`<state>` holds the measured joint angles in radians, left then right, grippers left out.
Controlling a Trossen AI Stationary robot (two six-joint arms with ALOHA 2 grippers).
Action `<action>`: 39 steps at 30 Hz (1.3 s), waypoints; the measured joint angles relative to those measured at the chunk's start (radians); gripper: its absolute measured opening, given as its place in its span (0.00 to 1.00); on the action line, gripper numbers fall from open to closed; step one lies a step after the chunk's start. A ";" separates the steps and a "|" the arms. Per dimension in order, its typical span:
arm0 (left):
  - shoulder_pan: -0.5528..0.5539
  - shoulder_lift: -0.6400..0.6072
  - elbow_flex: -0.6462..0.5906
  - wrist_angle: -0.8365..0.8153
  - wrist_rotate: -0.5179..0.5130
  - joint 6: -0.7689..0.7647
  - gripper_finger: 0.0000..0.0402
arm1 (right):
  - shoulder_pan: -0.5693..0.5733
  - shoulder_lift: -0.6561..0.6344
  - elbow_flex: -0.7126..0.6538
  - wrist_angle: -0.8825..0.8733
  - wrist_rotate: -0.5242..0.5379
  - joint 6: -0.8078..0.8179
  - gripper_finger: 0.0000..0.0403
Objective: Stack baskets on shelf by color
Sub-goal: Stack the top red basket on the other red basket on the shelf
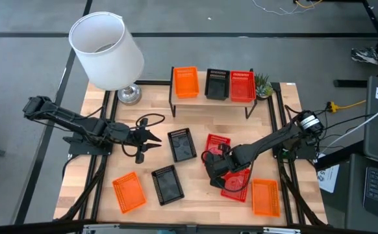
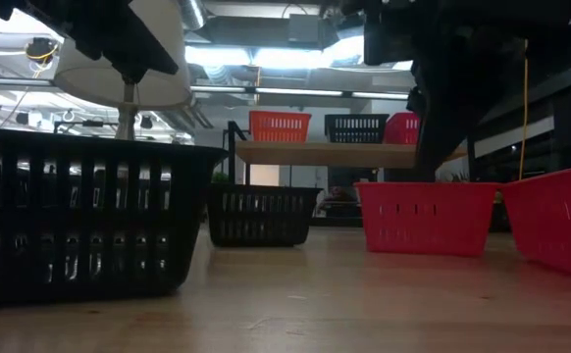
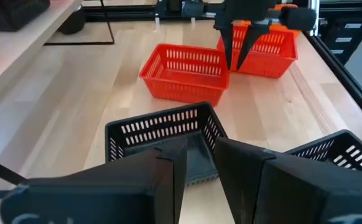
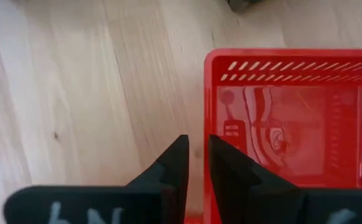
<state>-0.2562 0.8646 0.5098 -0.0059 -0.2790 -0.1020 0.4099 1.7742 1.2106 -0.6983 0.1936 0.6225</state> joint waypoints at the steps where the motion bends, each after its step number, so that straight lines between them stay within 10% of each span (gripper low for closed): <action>1: 0.000 0.000 0.000 0.000 0.000 0.000 0.19 | 0.000 0.007 0.000 0.000 0.000 0.000 0.15; 39: 0.000 0.000 0.000 -0.008 -0.001 0.000 0.19 | -0.010 0.041 0.216 -0.230 0.050 -0.072 0.16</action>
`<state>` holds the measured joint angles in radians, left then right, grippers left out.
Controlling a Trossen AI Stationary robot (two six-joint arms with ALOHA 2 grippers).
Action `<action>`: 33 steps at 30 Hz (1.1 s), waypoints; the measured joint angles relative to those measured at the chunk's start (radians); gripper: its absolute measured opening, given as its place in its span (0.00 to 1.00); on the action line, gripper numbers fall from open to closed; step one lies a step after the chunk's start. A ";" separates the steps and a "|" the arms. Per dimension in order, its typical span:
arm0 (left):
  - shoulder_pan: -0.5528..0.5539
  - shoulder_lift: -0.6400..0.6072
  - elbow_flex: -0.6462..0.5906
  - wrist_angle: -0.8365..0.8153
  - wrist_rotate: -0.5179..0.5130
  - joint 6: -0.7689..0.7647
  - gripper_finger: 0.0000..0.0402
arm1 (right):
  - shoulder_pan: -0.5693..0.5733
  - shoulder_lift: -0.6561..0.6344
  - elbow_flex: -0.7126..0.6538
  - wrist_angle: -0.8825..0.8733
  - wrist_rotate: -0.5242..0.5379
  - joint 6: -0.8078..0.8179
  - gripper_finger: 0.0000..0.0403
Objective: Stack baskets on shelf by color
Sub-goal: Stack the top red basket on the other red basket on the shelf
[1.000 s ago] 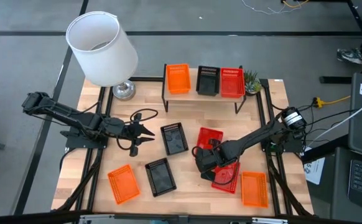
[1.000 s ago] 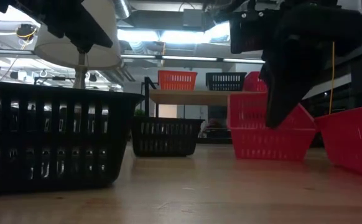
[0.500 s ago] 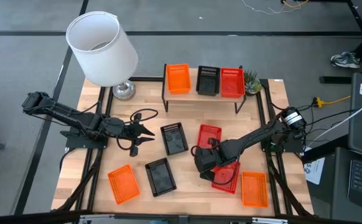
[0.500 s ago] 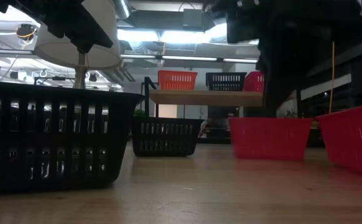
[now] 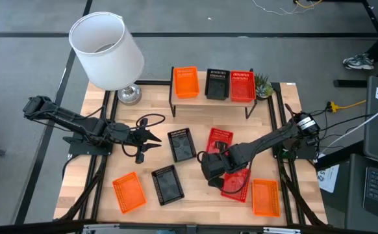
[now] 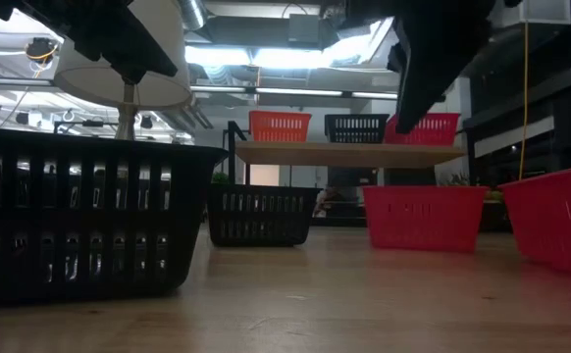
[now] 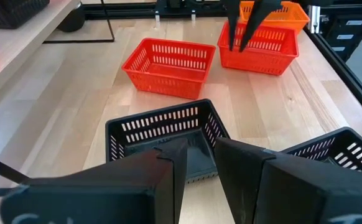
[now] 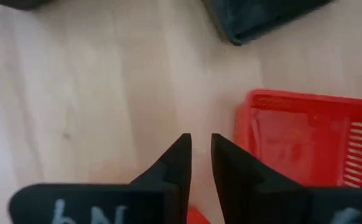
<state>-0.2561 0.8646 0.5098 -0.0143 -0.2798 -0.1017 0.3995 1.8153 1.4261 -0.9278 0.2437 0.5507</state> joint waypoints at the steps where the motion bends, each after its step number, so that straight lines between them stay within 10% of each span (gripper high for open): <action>1: 0.000 0.000 0.000 0.000 0.000 0.000 0.19 | -0.007 0.000 0.000 -0.024 0.000 0.012 0.16; 16: 0.000 0.000 0.000 -0.008 0.000 0.000 0.19 | -0.092 0.000 0.000 -0.132 0.009 0.095 0.53; 33: 0.001 0.000 0.000 -0.047 0.000 0.000 0.19 | -0.091 0.000 -0.209 0.088 -0.020 0.128 0.54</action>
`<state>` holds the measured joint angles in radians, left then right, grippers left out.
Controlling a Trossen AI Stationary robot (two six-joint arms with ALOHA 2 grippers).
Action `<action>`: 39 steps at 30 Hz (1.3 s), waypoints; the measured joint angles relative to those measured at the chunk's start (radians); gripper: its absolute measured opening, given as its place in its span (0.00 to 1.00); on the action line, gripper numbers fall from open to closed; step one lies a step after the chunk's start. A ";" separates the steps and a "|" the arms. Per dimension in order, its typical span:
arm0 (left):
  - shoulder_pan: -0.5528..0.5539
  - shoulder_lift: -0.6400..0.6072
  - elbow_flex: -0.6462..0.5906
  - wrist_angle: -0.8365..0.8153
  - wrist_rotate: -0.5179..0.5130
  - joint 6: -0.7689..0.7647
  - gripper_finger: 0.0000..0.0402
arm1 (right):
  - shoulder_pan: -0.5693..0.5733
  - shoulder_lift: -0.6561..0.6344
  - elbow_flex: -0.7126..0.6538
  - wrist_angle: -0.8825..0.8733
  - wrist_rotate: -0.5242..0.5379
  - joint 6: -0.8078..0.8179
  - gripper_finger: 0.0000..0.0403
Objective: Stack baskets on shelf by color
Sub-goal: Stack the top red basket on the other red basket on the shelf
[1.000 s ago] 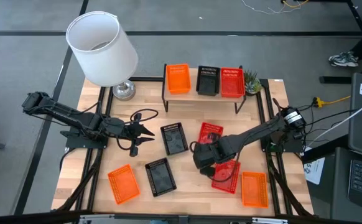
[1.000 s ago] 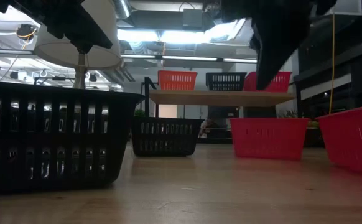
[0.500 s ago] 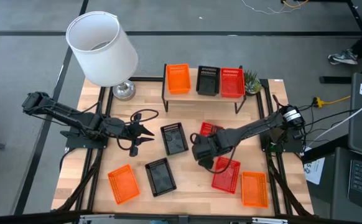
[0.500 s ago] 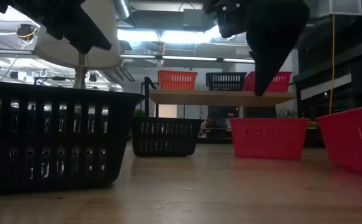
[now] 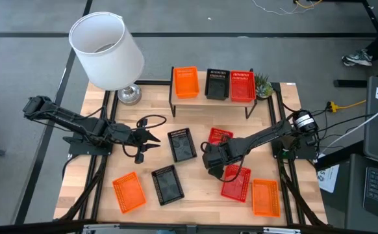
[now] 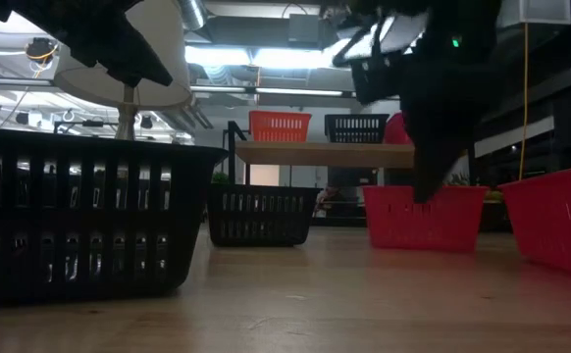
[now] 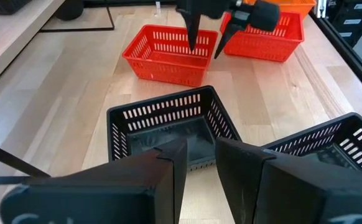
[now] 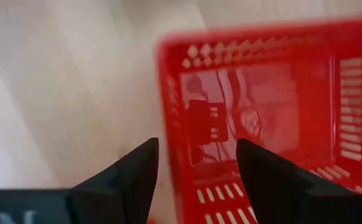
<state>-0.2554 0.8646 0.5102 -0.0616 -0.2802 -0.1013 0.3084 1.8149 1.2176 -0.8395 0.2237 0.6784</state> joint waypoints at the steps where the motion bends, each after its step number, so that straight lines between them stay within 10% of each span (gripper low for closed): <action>1: 0.000 0.000 0.000 0.000 0.000 0.000 0.19 | 0.000 0.000 -0.009 0.006 0.000 0.012 0.53; 11: 0.000 0.000 0.000 0.000 0.000 0.003 0.19 | 0.000 0.000 -0.009 0.033 -0.006 -0.115 0.04; 27: 0.000 0.000 0.000 0.002 0.000 0.007 0.19 | 0.104 0.001 0.603 -0.486 0.005 -0.236 0.01; 39: 0.000 0.000 0.000 -0.002 0.000 0.006 0.19 | 0.221 -0.045 0.887 -0.731 0.392 -0.206 0.00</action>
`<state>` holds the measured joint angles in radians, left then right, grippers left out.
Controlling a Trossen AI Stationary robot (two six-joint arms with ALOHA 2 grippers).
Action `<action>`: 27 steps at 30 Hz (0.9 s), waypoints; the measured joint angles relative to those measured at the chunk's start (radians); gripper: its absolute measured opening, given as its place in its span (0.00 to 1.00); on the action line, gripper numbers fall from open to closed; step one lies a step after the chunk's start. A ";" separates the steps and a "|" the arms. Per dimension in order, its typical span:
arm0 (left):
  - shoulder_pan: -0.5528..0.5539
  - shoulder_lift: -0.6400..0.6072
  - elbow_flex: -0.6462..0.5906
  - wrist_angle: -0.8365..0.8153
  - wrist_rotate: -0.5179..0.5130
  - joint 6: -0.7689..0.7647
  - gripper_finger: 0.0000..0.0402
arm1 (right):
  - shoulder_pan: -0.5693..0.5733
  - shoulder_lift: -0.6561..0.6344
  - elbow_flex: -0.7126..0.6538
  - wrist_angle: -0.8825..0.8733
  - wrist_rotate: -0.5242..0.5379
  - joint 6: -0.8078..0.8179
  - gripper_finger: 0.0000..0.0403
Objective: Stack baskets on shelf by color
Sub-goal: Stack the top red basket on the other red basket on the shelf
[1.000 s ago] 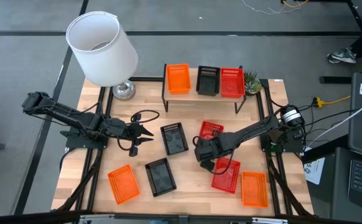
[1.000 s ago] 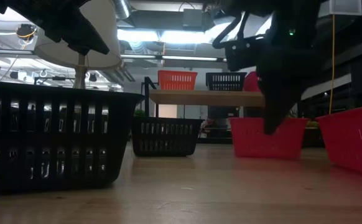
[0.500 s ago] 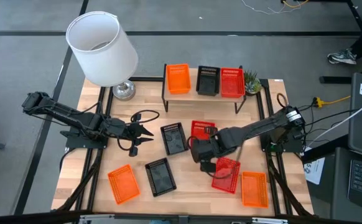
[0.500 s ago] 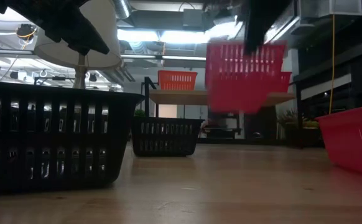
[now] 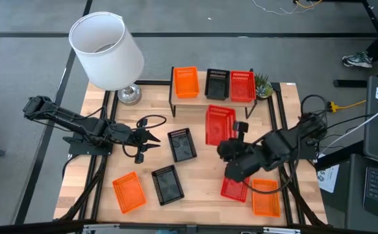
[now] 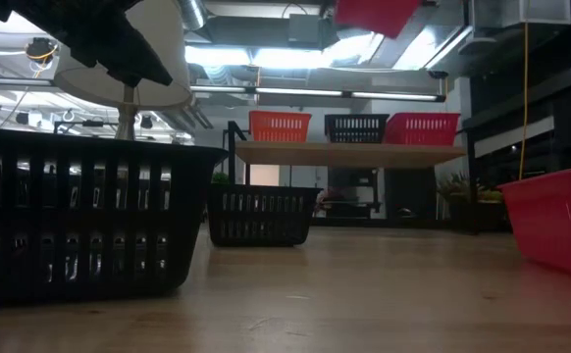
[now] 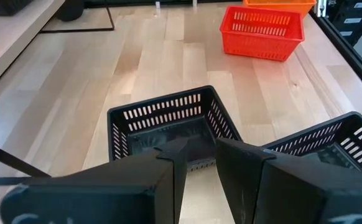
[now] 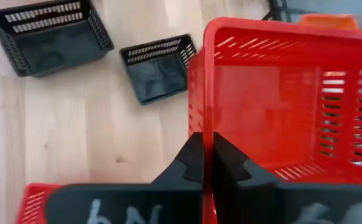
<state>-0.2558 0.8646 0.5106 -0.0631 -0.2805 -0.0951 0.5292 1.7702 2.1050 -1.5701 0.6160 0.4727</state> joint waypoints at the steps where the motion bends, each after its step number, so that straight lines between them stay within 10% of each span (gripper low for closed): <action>1: 0.000 0.000 0.000 -0.001 0.000 0.000 0.19 | -0.002 -0.010 -0.001 0.003 -0.005 -0.020 0.00; 13: 0.000 0.000 0.000 -0.004 0.000 0.000 0.19 | -0.285 -0.092 -0.001 -0.001 0.135 -0.434 0.00; 27: 0.000 0.000 0.000 -0.006 0.000 -0.007 0.19 | -0.789 -0.259 -0.091 0.001 -0.221 -0.768 0.00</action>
<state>-0.2558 0.8646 0.5110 -0.0689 -0.2806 -0.1020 -0.2597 1.5109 2.0139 -1.5696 0.3950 -0.2951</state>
